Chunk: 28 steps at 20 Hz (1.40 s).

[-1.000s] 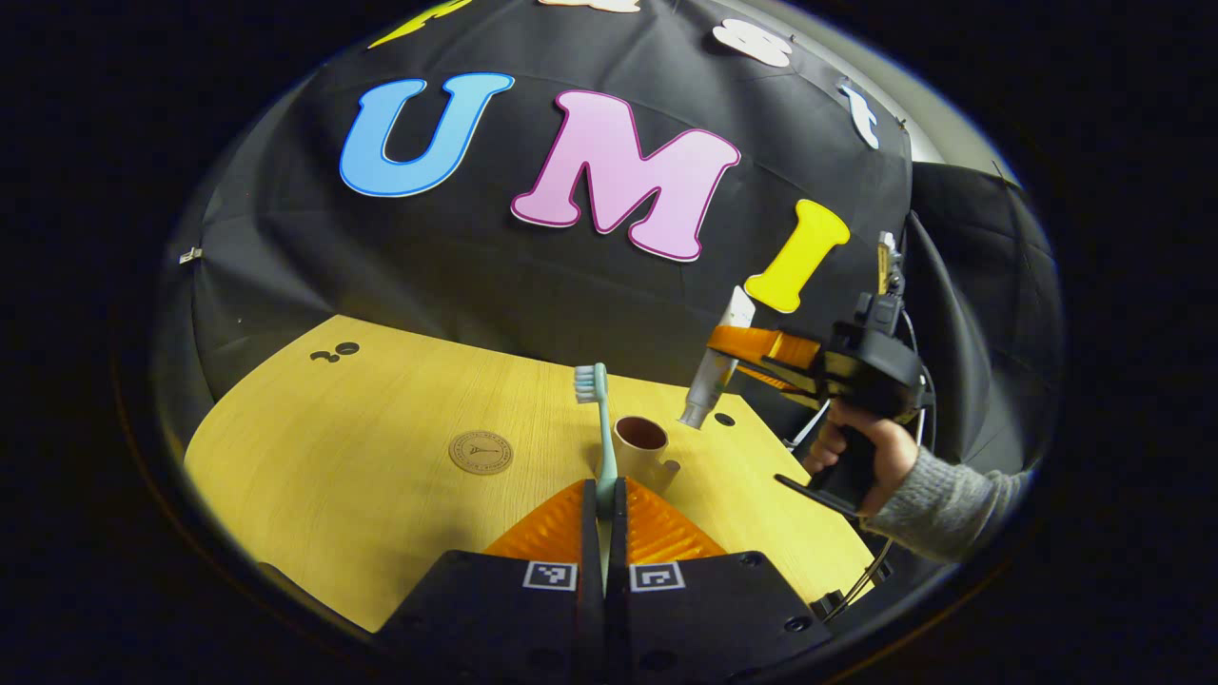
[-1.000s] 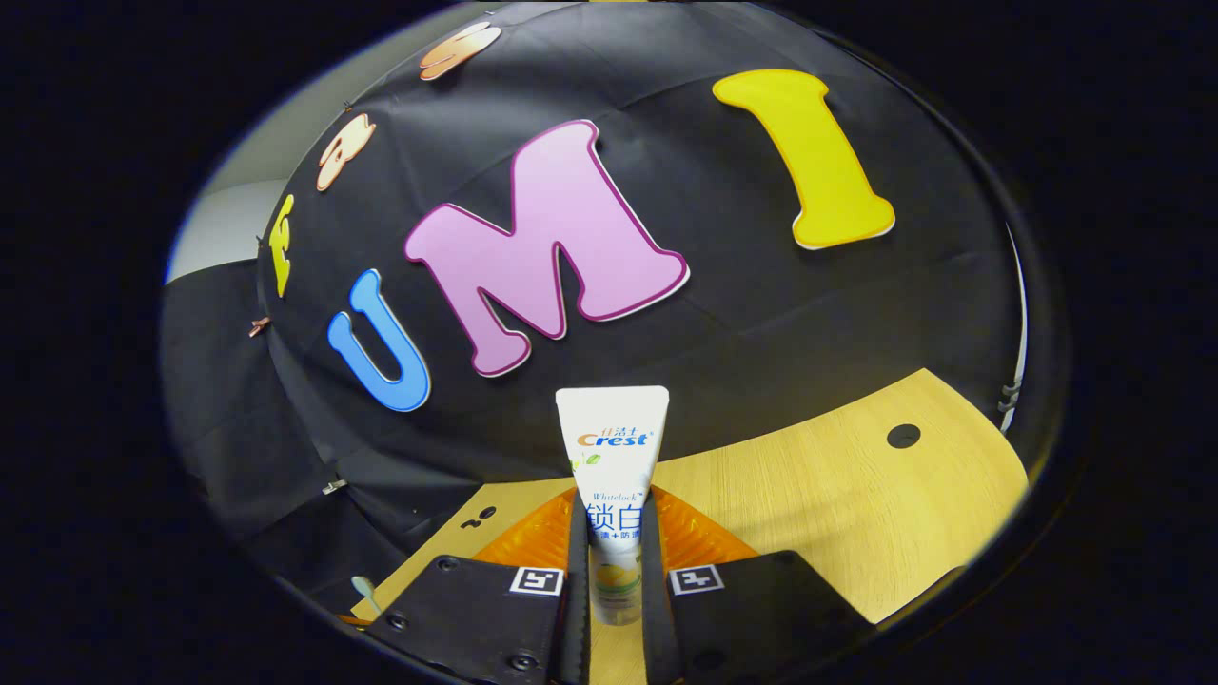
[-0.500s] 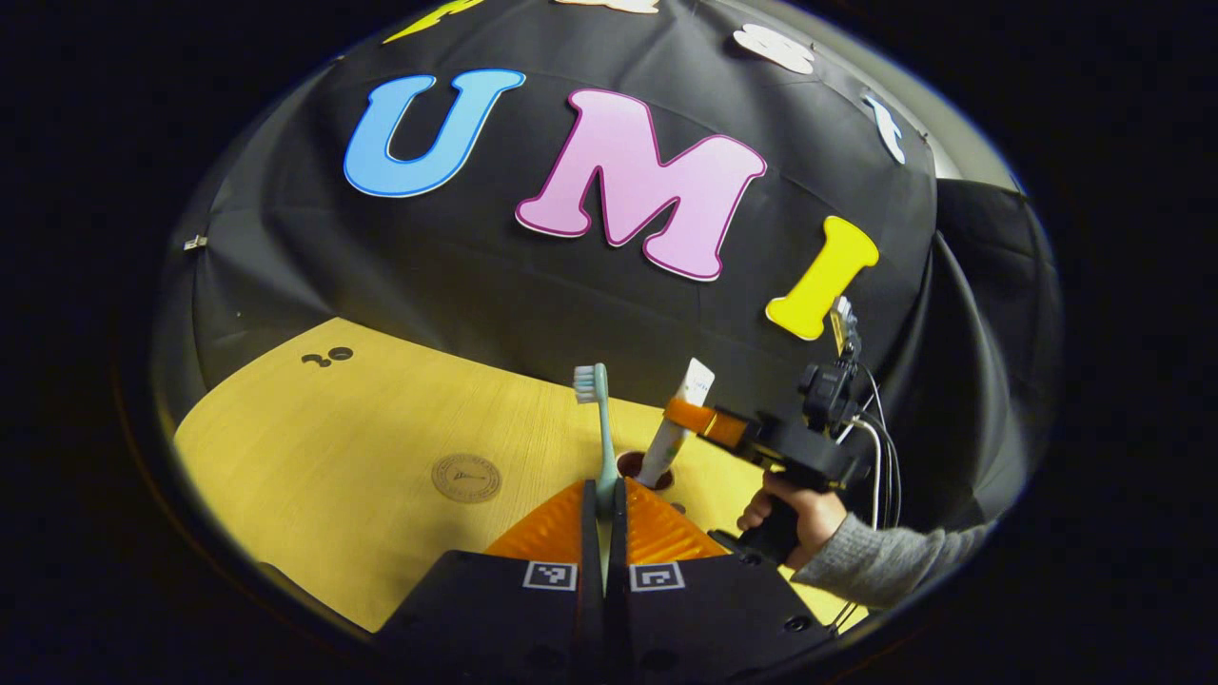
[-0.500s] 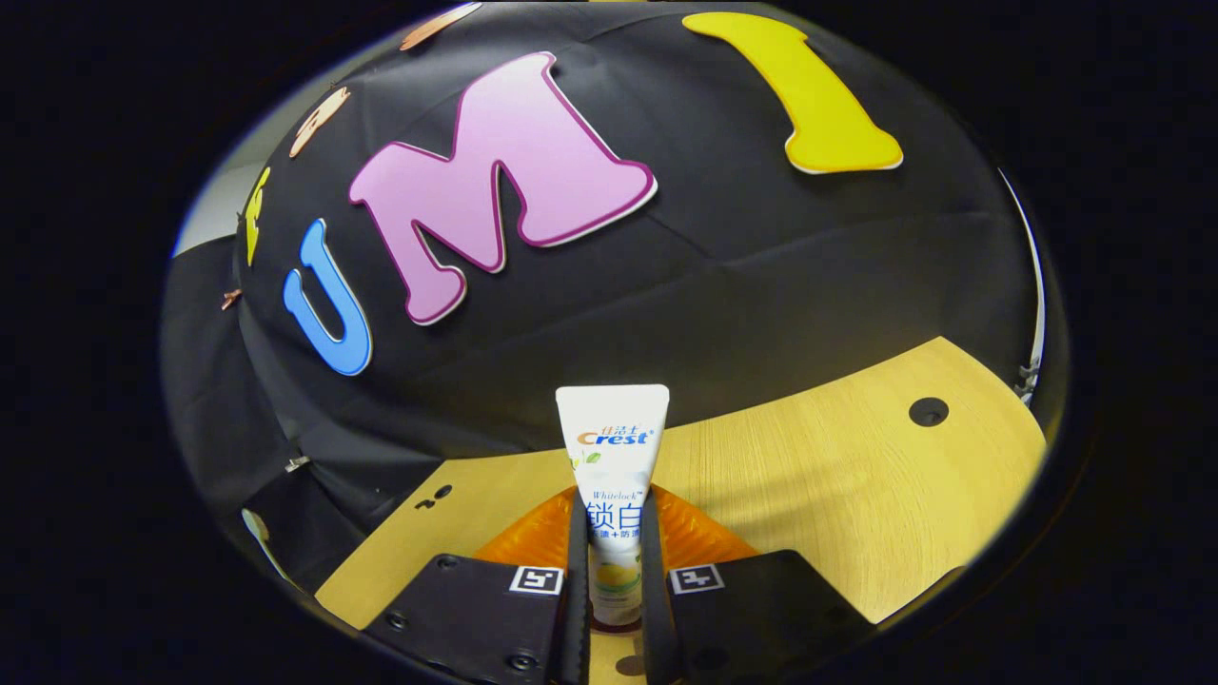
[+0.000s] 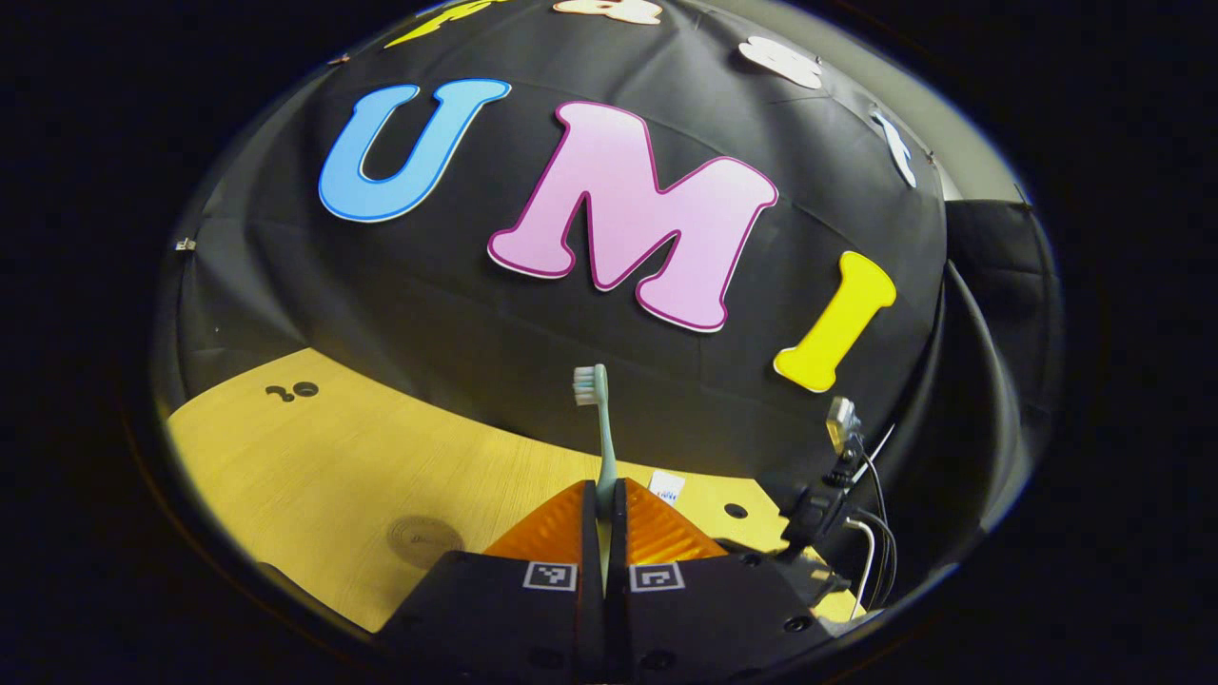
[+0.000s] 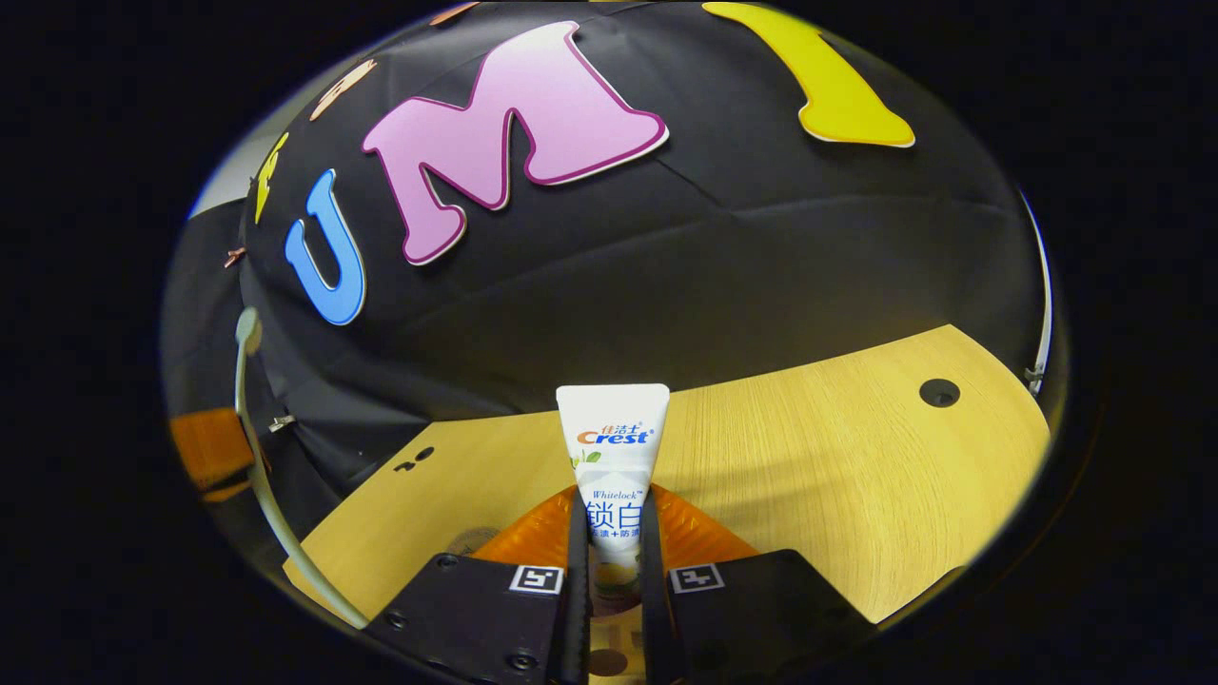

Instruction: Put the toothbrush and toothpaste on the desktop into the cup, then pick up the cup and place it on the coaster on the desktop.

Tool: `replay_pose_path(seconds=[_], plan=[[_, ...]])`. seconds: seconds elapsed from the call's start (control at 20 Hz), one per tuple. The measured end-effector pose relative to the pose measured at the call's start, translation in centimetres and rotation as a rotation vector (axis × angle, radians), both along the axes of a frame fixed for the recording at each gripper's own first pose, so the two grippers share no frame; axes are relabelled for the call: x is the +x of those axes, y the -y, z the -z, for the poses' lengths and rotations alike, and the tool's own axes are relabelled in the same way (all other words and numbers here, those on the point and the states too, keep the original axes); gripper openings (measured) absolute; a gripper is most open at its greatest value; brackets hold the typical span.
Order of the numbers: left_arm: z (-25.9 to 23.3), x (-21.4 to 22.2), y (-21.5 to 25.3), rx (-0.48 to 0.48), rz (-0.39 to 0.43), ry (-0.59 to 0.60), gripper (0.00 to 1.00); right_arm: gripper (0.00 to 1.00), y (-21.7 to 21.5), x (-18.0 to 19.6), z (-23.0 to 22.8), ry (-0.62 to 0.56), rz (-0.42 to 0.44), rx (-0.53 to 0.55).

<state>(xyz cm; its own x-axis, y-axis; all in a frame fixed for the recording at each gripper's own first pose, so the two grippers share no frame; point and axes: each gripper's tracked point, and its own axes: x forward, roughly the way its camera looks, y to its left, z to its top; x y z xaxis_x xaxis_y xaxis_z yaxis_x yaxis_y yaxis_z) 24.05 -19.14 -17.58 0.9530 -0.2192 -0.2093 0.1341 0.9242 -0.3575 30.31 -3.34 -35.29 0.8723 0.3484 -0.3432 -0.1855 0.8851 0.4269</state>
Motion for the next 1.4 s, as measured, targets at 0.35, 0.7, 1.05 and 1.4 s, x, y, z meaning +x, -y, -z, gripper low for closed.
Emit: replay_pose_path(seconds=[0.35, 0.7, 1.05, 1.4], plan=[[-0.1, 4.8, 0.7, -0.058, -0.052, 0.047, 0.06, 0.31, 0.2, -0.9, 0.2, -0.013, 0.014, 0.016], [1.9, 7.1, 1.3, -0.082, -0.062, 0.024, 0.06, 0.41, 0.8, -2.0, -0.5, -0.050, 0.033, 0.110], [5.3, 8.1, 3.6, -0.051, -0.027, -0.014, 0.06, 0.70, 2.0, -2.4, -1.5, -0.094, 0.060, 0.297], [7.9, 8.0, 5.2, 0.041, 0.028, -0.034, 0.06, 0.64, 2.5, -2.4, -1.5, -0.111, 0.062, 0.352]])
